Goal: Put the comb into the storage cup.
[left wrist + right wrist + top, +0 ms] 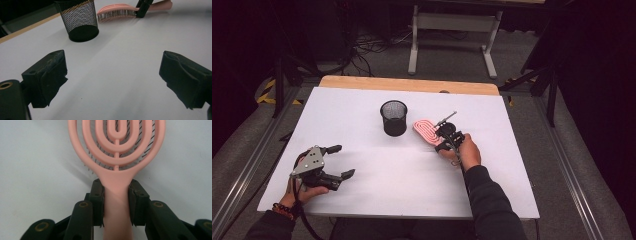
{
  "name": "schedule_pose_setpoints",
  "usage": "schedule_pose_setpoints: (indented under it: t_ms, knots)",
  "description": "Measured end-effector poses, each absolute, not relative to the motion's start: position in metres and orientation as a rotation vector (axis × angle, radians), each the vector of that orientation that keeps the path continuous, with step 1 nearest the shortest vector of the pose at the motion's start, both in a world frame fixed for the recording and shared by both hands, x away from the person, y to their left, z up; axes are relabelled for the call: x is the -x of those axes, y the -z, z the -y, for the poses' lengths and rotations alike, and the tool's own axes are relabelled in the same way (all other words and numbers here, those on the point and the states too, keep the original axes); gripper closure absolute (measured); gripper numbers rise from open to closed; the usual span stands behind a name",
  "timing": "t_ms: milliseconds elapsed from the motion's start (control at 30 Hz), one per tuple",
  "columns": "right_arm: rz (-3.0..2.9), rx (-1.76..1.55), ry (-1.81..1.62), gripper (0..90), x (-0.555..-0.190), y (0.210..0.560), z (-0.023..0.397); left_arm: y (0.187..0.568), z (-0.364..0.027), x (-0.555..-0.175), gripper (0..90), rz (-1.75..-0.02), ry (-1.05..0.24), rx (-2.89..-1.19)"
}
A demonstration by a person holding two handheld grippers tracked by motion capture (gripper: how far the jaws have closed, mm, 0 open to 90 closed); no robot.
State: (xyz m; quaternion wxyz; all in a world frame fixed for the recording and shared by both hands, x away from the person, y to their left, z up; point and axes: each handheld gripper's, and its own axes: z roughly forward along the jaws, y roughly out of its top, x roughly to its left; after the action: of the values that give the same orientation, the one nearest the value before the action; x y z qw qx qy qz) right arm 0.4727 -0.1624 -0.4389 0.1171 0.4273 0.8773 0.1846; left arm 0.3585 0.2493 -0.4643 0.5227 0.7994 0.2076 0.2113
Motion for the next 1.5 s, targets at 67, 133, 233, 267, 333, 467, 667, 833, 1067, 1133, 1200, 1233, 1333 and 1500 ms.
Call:
schedule_pose_setpoints:
  t_ms: [67,133,233,267,333,467,667,833,1067,1133,1200,1233,1333,1500]
  knots:
    - [-2.546,-1.25,-0.575,69.1,-0.47,0.44,0.164,0.465,-0.248,-0.359,8.6,-0.509,-0.507,-1.919]
    - [-2.538,-1.252,-0.615,69.4,-0.468,0.441,0.167,0.465,-0.248,-0.359,8.6,-0.51,-0.515,-1.926]
    - [-2.535,-1.237,-0.691,69.6,-0.464,0.443,0.168,0.466,-0.249,-0.36,8.6,-0.524,-0.527,-1.927]
    - [-2.537,-1.226,-0.706,69.7,-0.462,0.444,0.168,0.466,-0.249,-0.36,8.7,-0.526,-0.527,-1.928]
    - [-2.525,-1.205,-0.724,69.8,-0.459,0.444,0.168,0.466,-0.249,-0.361,8.8,-0.533,-0.52,-1.924]
    - [-2.497,-1.2,-0.769,69.8,-0.455,0.444,0.17,0.466,-0.25,-0.361,8.8,-0.524,-0.502,-1.912]
    - [-2.411,-1.212,-0.961,70.0,-0.437,0.444,0.184,0.465,-0.256,-0.363,8.9,-0.559,-0.499,-1.88]
    - [-2.351,-1.165,-1.04,70.1,-0.428,0.44,0.189,0.465,-0.256,-0.364,9.0,-0.574,-0.502,-1.874]
    - [-2.292,-1.096,-1.111,70.2,-0.414,0.433,0.185,0.466,-0.253,-0.364,9.3,-0.573,-0.493,-1.887]
    - [-2.277,-1.08,-1.126,70.3,-0.41,0.431,0.184,0.465,-0.252,-0.363,9.5,-0.568,-0.5,-1.886]
    - [-2.254,-1.066,-1.141,70.4,-0.406,0.428,0.182,0.464,-0.253,-0.362,9.8,-0.563,-0.505,-1.878]
    - [-2.247,-1.062,-1.143,70.4,-0.405,0.428,0.182,0.463,-0.253,-0.362,9.8,-0.566,-0.501,-1.876]
    - [-2.225,-1.044,-1.148,70.6,-0.403,0.426,0.181,0.463,-0.252,-0.363,9.8,-0.575,-0.497,-1.873]
    - [-2.205,-1.033,-1.167,70.8,-0.401,0.425,0.181,0.46,-0.25,-0.364,9.8,-0.572,-0.485,-1.866]
